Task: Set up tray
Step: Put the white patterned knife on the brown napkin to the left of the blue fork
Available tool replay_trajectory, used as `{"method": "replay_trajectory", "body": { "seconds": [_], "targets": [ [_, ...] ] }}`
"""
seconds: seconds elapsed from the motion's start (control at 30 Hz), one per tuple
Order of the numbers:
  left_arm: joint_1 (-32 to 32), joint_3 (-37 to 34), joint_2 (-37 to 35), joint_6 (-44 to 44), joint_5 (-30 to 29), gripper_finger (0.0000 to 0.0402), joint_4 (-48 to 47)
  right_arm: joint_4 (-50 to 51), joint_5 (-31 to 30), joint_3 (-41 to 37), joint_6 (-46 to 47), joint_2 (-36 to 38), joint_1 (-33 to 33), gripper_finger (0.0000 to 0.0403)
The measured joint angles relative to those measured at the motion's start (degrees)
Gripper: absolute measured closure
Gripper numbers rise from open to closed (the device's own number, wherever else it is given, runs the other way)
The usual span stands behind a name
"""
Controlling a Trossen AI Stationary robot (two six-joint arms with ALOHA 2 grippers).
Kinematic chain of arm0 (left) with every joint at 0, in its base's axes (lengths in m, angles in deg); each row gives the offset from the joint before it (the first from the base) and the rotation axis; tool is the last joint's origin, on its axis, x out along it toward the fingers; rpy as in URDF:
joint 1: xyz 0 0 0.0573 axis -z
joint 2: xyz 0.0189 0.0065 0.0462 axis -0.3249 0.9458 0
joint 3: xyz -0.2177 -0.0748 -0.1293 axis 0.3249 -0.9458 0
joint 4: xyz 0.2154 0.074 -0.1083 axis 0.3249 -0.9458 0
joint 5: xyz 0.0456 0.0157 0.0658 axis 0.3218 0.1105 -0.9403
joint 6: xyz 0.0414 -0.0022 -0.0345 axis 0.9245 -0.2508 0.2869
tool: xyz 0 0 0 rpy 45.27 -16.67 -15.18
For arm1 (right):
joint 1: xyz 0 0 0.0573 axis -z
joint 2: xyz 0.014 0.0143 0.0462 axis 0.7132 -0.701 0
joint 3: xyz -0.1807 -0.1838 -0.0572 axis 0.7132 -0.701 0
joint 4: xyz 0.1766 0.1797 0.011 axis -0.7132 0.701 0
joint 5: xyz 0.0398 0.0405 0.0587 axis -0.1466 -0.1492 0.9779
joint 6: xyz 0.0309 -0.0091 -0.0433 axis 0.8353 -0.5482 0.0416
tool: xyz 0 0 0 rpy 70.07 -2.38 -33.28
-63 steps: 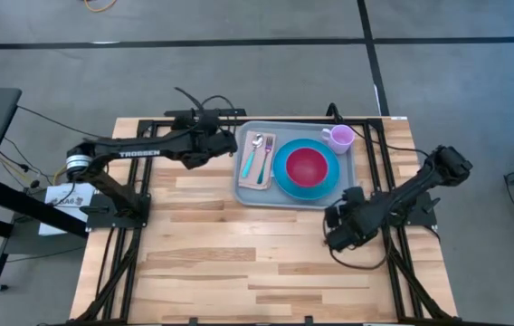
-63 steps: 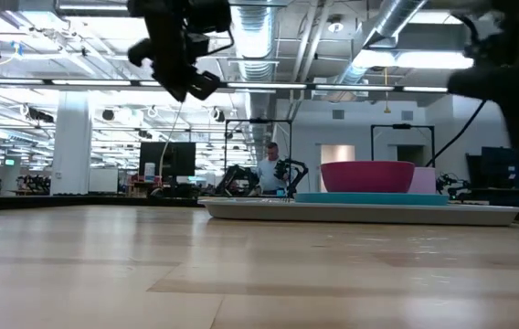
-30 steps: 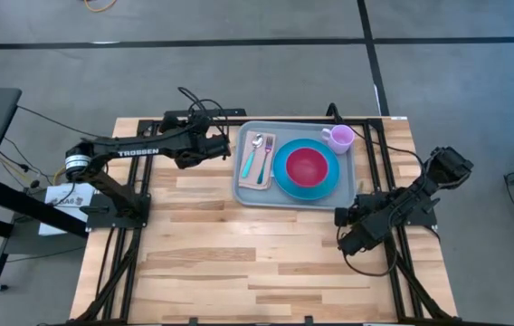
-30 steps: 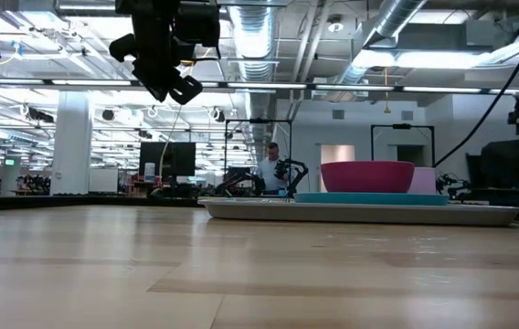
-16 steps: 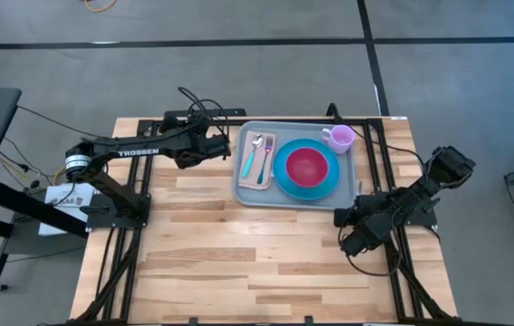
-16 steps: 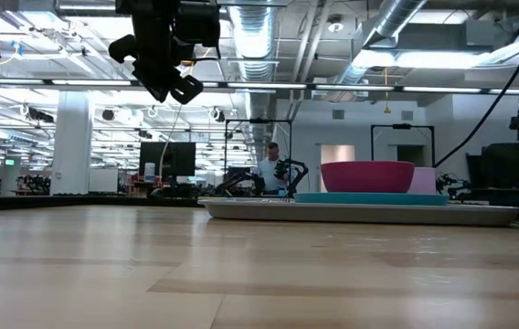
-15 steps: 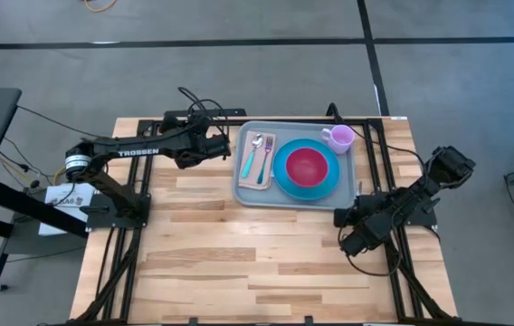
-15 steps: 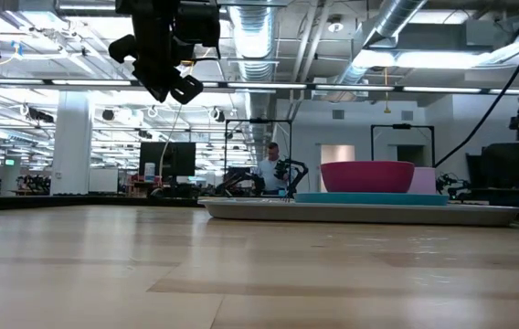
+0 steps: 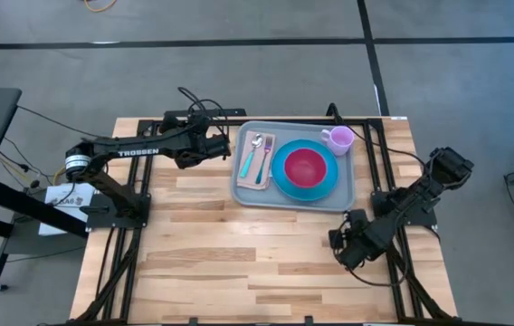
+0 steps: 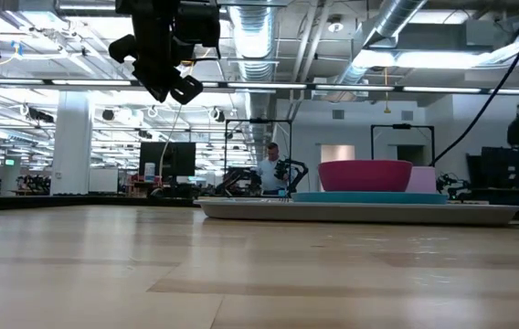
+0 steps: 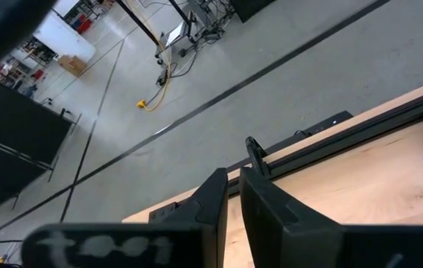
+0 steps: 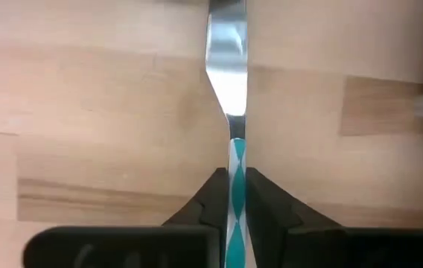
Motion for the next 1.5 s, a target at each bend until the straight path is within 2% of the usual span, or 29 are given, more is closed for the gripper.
{"method": "replay_trajectory", "body": {
  "seconds": [0.1,0.2,0.37,0.43,0.63,0.7,0.77,0.83,0.9,1.03,1.13,1.2,1.33,1.4,1.5],
  "targets": [
    [0.02,0.00,0.01,0.68,-0.01,0.0372,0.00,2.96,0.03,3.76,0.77,-0.01,-1.27,0.0370],
    [0.02,0.00,0.01,1.86,-0.02,0.0372,-0.02,2.33,-0.40,7.92,0.45,-0.01,-2.94,0.0378],
    [0.02,0.00,0.01,3.42,1.16,0.0372,-0.04,-4.42,-3.94,14.43,-7.30,0.03,-4.65,0.0389],
    [0.15,0.00,0.01,5.96,3.69,0.0372,0.00,-4.89,-9.94,16.46,-11.74,0.03,-4.98,0.0381],
    [2.53,0.00,0.01,15.52,7.66,0.0372,1.30,-4.97,-37.12,18.37,-25.76,0.21,-2.82,0.0373],
    [3.98,0.00,0.01,18.82,9.60,0.0372,1.93,-6.20,-42.37,18.37,-30.19,0.21,-1.10,0.0381],
    [5.55,0.00,0.01,23.43,11.15,0.0372,3.00,-8.52,-44.48,18.37,-36.06,0.21,1.09,0.0387],
    [7.16,0.00,0.01,28.33,11.15,0.0372,3.63,-11.29,-44.70,18.37,-41.60,0.21,3.46,0.0388],
    [8.52,0.31,-0.28,31.04,8.36,0.0372,3.35,-14.30,-44.36,18.36,-47.04,0.65,5.77,0.0384],
    [10.14,2.36,-3.30,31.52,-2.98,0.0372,-2.12,-20.17,-42.79,18.35,-60.40,4.47,9.77,0.0374],
    [10.17,4.67,-7.70,27.30,-9.14,0.0372,-8.69,-23.46,-39.77,18.35,-71.55,10.61,13.10,0.0379],
    [10.03,5.93,-11.88,24.49,-10.15,0.0372,-12.36,-24.94,-37.58,18.40,-79.42,15.67,15.73,0.0385],
    [10.00,5.56,-21.89,19.84,-10.51,0.0372,-13.47,-25.93,-32.79,18.28,-93.06,25.35,22.28,0.0383],
    [10.11,4.33,-26.54,16.35,-9.89,0.0372,-12.95,-27.80,-28.10,16.73,-99.34,29.00,26.23,0.0378],
    [11.27,-0.84,-33.15,15.14,-7.71,0.0372,-8.38,-34.92,-17.99,11.10,-102.69,32.94,33.39,0.0374]
  ]
}}
